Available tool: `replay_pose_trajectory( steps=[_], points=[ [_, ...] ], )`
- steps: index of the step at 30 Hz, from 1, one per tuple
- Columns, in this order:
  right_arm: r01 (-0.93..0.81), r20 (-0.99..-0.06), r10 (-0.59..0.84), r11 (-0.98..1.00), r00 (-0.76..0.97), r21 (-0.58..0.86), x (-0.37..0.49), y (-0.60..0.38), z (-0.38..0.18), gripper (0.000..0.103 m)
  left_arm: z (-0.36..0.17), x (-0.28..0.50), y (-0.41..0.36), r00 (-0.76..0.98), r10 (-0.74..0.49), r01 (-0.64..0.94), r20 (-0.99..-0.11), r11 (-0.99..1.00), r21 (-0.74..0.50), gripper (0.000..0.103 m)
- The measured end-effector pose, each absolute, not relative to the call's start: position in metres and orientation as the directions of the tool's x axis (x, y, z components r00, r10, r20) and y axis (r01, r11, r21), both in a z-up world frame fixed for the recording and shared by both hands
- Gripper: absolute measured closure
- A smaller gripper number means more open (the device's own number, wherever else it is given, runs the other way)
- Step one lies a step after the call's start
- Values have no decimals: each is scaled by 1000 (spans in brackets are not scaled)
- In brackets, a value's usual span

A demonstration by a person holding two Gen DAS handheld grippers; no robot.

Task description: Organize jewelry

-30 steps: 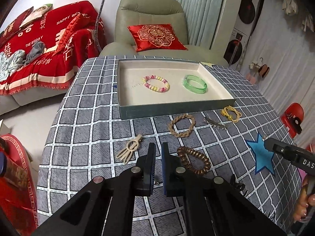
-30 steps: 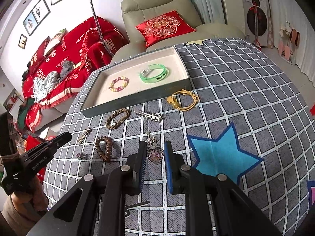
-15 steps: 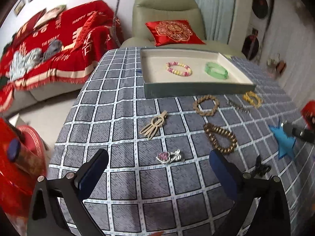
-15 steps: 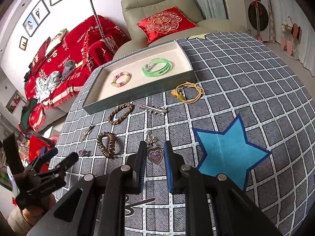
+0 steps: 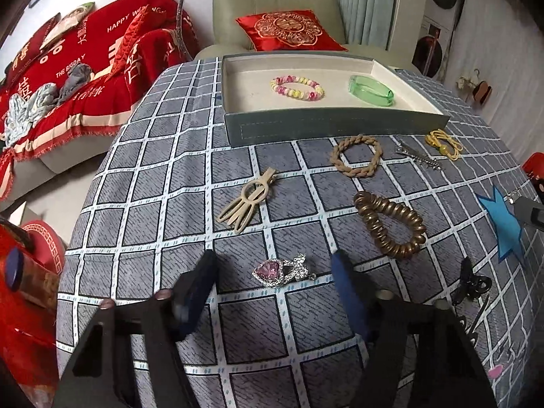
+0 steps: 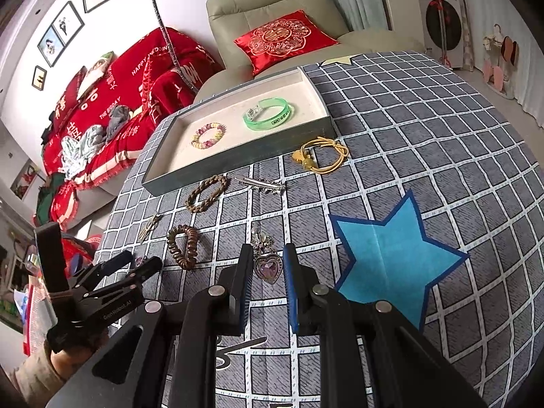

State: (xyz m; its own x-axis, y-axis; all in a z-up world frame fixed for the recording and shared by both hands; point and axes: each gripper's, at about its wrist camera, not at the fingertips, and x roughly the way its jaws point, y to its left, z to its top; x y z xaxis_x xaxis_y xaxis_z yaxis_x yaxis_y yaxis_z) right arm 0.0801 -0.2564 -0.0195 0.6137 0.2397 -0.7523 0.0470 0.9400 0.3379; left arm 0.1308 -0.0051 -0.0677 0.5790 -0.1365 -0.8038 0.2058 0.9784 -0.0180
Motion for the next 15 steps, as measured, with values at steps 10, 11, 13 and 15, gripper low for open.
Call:
replay_pose_trajectory(
  steps=[10,11,13,15],
  points=[
    [49,-751,238,940,617,338,79,-257,-18,84,-61,119,-3,582,-189,239,-791,969,-55,56],
    [48,-750,237,940,618,337,80,-257,-17,84,-59,120,-3,584,-191,237,-789,970,-59,56],
    [45,-749,239,940,619,337,81,-257,-15,84,-51,118,-2,592,-201,239,-781,969,-68,56],
    [40,-746,243,940,620,340,83,-257,-12,84,-44,120,-1,597,-212,245,-774,967,-76,56]
  ],
)
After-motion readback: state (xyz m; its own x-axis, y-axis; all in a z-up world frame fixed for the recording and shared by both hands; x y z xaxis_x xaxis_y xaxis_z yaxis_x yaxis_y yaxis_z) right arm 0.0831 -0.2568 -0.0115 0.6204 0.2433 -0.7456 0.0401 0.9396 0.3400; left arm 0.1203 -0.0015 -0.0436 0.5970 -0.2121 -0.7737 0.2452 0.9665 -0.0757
